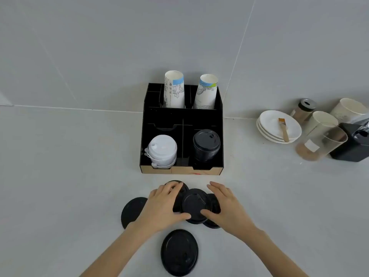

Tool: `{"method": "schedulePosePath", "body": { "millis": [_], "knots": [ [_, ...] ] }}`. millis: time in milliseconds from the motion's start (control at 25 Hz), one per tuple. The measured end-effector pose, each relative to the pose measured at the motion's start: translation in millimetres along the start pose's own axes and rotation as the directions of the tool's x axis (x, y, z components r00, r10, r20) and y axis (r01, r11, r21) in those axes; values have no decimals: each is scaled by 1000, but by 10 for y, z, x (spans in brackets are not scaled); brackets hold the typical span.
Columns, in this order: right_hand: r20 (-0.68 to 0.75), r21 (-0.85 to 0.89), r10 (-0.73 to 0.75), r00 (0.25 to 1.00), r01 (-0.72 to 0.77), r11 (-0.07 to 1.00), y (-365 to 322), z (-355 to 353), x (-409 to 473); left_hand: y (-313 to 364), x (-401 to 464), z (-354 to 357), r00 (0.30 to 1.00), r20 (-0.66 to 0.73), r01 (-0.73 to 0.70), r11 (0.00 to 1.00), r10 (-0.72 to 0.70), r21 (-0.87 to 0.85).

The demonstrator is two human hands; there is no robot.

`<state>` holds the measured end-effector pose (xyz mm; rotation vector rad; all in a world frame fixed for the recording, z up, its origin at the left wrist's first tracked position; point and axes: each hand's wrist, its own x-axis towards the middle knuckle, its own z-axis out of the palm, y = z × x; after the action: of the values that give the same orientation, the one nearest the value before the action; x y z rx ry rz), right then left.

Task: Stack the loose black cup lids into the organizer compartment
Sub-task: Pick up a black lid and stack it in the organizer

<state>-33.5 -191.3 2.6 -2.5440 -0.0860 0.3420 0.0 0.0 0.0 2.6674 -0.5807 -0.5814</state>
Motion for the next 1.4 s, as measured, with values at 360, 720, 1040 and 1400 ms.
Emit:
{"method": "schedulePosePath", "body": {
  "millis": [360,720,1040,1400],
  "knots": [
    [12,-27,-19,1000,19,999,113,222,-15,-7,36,212,1000,0,-12,999,12,38],
    [-12,65,-42,999,43,997,88,148,20,29,81,168,999,-47,-25,1000,24,-11],
    [-152,92,-118,981,133,987,-27,-335,212,135,274,-211,959,-273,-112,989,82,-99],
    [-289,120,-97,952,136,983,-10,-704,593,257,772,-582,937,-328,-164,979,116,-123]
  ]
}}
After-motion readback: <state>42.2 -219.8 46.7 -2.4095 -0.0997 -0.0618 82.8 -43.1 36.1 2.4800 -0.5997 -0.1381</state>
